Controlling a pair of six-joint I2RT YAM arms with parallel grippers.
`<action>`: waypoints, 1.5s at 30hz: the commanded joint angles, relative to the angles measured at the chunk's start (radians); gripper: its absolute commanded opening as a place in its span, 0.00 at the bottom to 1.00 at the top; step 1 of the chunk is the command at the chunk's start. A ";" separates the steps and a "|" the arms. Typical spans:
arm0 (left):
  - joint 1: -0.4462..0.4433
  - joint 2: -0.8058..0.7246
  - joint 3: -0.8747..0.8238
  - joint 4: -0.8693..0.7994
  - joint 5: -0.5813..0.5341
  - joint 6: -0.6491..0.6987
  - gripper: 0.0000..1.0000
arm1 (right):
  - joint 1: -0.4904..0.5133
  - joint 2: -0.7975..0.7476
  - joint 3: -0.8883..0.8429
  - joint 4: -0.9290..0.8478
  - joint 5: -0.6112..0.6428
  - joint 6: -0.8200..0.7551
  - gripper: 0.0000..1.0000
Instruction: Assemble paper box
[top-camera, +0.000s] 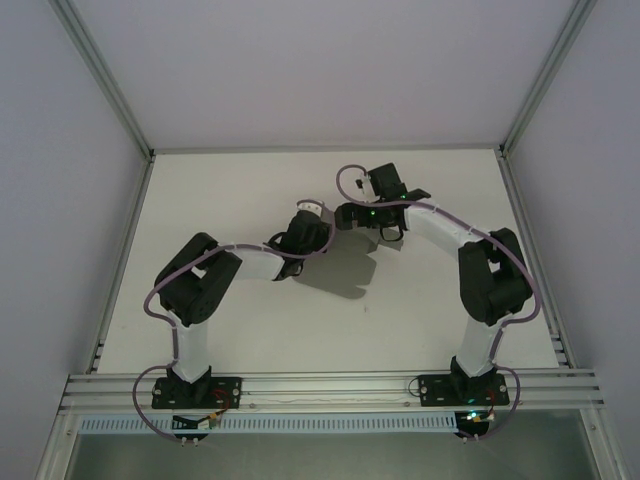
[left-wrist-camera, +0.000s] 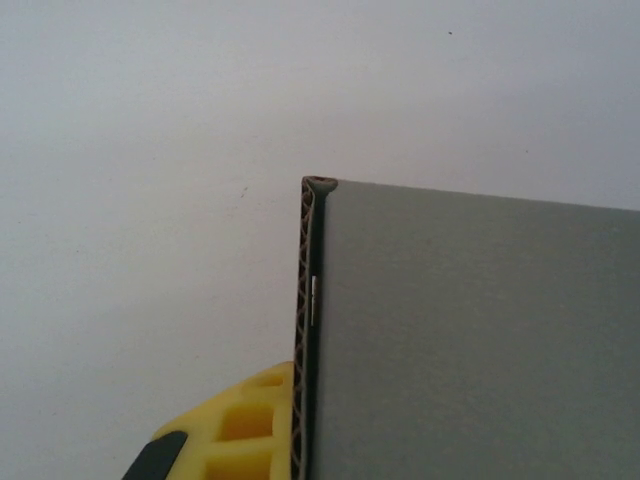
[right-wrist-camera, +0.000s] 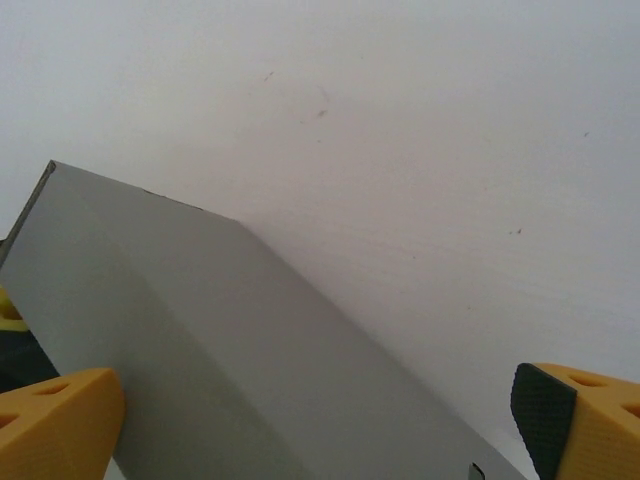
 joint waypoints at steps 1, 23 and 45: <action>0.009 -0.035 0.014 0.000 -0.031 -0.021 0.00 | -0.026 -0.072 -0.006 -0.094 0.096 0.030 1.00; 0.010 -0.218 0.017 -0.223 -0.005 -0.159 0.00 | -0.080 -0.390 -0.231 -0.004 0.088 -0.037 1.00; 0.021 -0.250 0.027 -0.252 0.075 -0.219 0.00 | -0.071 -0.479 -0.363 0.164 0.089 -0.022 1.00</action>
